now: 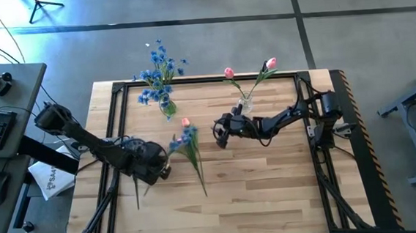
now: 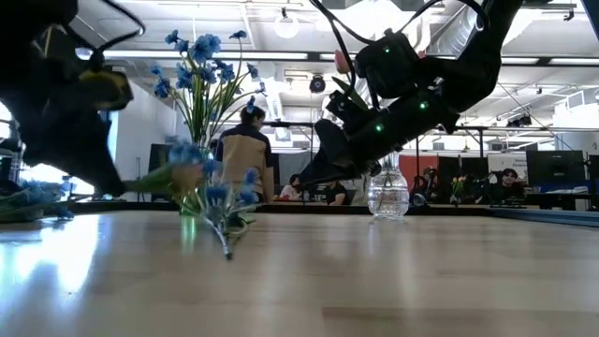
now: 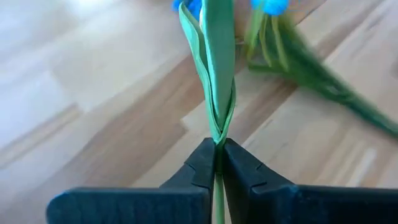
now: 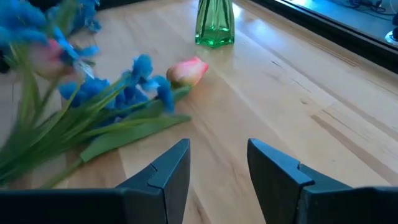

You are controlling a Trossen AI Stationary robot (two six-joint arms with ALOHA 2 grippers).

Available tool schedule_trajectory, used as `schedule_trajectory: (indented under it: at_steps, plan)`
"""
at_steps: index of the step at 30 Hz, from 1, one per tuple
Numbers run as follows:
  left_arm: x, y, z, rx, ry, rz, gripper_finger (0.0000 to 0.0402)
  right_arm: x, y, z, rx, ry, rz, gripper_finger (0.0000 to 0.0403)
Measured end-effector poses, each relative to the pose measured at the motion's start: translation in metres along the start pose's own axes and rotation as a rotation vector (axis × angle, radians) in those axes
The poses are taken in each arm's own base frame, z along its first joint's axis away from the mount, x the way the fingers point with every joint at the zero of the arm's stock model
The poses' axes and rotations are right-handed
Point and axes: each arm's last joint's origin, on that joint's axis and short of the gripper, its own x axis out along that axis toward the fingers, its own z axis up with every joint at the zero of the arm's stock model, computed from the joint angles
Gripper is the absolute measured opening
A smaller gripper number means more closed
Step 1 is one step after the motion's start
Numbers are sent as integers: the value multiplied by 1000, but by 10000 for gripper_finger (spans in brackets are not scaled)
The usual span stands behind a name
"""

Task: Sort flowers into vase by color
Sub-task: Put the bottom pink flower into the transparent vase

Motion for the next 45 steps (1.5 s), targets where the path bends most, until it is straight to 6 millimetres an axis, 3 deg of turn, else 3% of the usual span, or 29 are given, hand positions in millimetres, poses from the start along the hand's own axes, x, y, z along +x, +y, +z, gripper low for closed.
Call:
schedule_trajectory:
  at_steps: [5, 14, 21, 31, 39, 45]
  plan:
    - [-11, -1, 8, 44, -93, -48, 6, -11, 6, 4, -79, 38, -1, 154]
    - [-47, -1, 18, 105, -350, -149, 6, -55, 14, 39, -191, -1, 64, 154]
    - [-62, -20, 25, 231, -572, -178, 6, -58, 20, 52, -153, -115, 136, 154]
    - [-55, -53, 32, 519, -722, -165, 5, -50, 54, 51, -199, -377, 525, 154]
    - [-41, -63, 49, 599, -764, -240, 5, -63, 69, 61, -207, -607, 532, 164]
    - [-30, -64, 55, 576, -755, -263, 5, -64, 70, 62, -233, -626, 544, 191]
